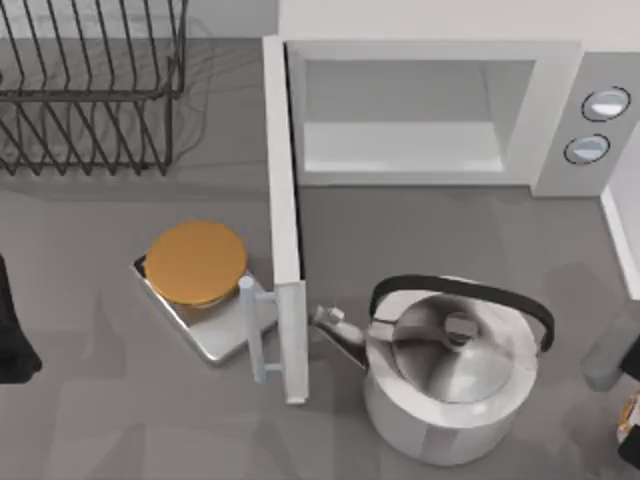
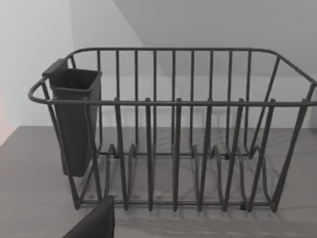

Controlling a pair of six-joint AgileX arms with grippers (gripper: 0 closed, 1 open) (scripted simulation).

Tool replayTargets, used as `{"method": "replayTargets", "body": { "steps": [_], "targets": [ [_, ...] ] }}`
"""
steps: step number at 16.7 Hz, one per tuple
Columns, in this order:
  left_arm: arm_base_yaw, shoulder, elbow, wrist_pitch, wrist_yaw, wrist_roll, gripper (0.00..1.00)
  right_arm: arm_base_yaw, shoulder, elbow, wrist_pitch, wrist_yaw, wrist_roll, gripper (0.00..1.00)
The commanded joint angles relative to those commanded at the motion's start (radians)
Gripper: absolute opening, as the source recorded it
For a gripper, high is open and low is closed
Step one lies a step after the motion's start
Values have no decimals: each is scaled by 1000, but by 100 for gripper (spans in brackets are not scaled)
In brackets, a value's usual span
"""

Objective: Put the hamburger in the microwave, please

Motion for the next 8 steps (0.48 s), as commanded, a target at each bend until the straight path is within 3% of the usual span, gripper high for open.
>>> {"method": "replayTargets", "body": {
  "steps": [8],
  "targets": [
    [0, 0, 0, 0, 0, 0, 100, -2, -104, 228, -354, -21, -14, 0]
  ]
}}
